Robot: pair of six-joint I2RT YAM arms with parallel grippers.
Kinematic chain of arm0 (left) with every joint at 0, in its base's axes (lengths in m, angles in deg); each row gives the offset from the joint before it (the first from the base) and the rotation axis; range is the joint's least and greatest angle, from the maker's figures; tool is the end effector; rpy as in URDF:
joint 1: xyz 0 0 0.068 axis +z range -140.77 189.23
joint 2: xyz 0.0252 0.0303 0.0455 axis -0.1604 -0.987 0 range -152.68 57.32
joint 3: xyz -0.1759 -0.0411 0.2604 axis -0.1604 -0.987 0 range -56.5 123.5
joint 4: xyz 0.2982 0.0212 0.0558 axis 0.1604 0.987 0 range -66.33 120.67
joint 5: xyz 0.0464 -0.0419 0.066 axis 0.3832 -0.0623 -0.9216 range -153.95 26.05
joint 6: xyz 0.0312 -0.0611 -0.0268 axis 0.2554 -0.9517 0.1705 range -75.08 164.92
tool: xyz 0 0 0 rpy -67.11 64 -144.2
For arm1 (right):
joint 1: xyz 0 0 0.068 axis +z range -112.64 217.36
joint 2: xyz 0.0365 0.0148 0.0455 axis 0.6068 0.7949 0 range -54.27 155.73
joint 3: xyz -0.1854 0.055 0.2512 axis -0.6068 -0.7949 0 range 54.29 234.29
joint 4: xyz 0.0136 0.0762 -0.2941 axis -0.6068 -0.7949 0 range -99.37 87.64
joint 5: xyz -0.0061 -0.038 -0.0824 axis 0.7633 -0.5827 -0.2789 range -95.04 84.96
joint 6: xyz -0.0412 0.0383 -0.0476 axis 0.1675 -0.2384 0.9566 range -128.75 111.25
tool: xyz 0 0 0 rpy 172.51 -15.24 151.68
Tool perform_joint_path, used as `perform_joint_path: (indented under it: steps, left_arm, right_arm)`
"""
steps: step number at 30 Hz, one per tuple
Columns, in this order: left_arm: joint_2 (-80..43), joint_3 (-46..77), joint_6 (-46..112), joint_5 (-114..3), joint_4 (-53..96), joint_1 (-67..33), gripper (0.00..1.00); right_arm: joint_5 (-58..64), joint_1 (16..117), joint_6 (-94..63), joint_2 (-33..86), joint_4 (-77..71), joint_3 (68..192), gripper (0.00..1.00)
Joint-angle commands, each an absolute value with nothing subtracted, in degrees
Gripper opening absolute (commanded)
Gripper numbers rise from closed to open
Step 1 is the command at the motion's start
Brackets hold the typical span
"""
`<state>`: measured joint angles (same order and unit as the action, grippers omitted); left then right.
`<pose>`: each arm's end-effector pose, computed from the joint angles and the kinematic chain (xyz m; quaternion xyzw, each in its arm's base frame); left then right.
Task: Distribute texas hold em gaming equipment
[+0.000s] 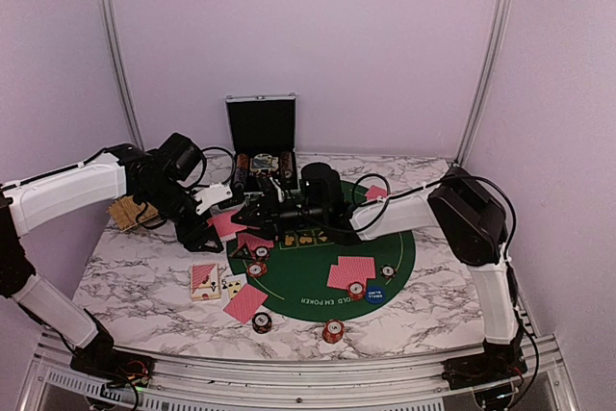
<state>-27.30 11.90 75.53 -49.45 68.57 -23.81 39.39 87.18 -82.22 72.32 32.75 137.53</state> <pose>0.2857 -0.2042 0.2810 0.5333 0.7997 -0.1274 0.2446 0.3369 0.4660 0.1896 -0.0988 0.7358 0.6690 0.0362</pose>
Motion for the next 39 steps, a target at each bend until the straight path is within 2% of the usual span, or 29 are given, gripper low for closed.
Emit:
perform_joint_path:
  steps: [1, 7, 15, 23, 27, 30, 35, 39]
  left_arm:
    - [-26.81, 12.69, 75.29, -48.87, 69.02, -23.82, 0.0]
    - [-26.85, 12.65, 75.24, -48.89, 69.02, -23.82, 0.0]
    - [-26.62, 12.67, 75.16, -49.0, 69.11, -23.81, 0.0]
    - [-26.4, 12.31, 75.15, -49.22, 69.11, -23.82, 0.0]
    - [-26.51, 12.3, 75.16, -49.14, 69.09, -23.79, 0.0]
    - [-26.54, 12.32, 75.21, -49.12, 69.08, -23.77, 0.0]
    - [-26.69, 12.36, 75.29, -49.09, 69.09, -23.8, 0.0]
    - [-26.73, 12.5, 75.17, -49.0, 69.1, -23.82, 0.0]
  right_arm:
    - [38.96, 86.57, -82.16, 69.22, 32.86, 136.63, 0.22]
    - [39.68, 86.44, -87.45, 68.39, 39.89, 134.29, 0.16]
    - [39.78, 86.23, -86.26, 67.47, 37.66, 133.36, 0.11]
    - [39.78, 85.23, -85.66, 65.61, 37.49, 131.45, 0.0]
    - [39.98, 84.35, -87.02, 64.34, 39.69, 130.1, 0.0]
    - [40.57, 84.31, -87.63, 64.45, 40.36, 130.17, 0.12]
    - [41.22, 84.67, -87.42, 65.51, 39.78, 130.4, 0.36]
    - [41.78, 85.19, -87.88, 66.86, 40.04, 130.87, 0.43]
